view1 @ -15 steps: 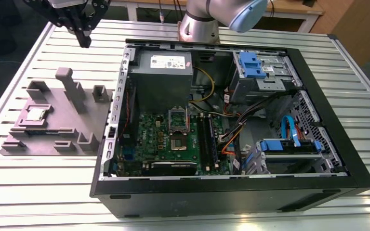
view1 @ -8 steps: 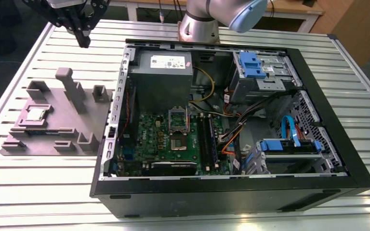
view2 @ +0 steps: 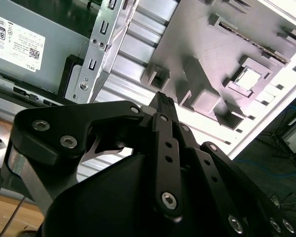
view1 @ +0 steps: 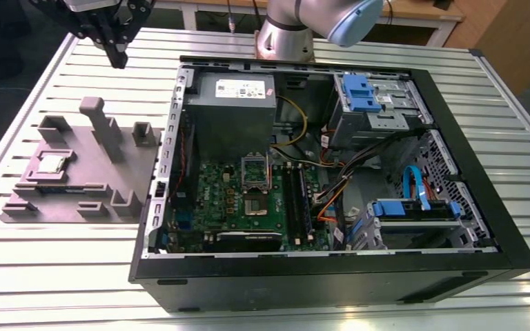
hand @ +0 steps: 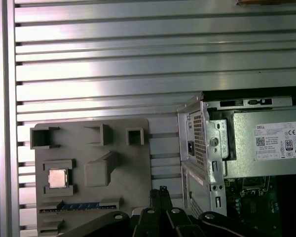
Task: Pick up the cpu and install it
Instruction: 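Reach for the cpu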
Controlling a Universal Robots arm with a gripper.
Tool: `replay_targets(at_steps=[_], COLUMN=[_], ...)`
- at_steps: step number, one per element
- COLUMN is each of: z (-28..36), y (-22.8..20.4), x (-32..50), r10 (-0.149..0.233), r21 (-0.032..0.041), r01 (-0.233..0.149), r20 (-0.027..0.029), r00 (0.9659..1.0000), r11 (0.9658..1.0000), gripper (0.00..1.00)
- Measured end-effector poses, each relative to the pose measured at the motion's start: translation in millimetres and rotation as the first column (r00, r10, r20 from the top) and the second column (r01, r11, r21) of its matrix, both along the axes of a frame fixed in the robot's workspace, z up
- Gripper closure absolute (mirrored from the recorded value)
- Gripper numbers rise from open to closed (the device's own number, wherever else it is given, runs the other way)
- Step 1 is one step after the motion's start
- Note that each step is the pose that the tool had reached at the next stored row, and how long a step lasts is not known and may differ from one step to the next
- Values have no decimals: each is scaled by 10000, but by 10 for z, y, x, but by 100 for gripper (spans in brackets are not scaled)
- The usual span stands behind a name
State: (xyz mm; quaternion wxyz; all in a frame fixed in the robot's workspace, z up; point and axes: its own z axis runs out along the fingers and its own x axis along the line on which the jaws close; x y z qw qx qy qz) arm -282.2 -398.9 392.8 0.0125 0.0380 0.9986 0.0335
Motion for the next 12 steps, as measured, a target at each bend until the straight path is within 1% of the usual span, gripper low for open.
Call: replay_targets(at_steps=[12], z=[-2], y=[0], x=[-35], r10=[0], r21=[0], r01=[0], r20=[-3], r00=[10000], r11=[10000], gripper=[90])
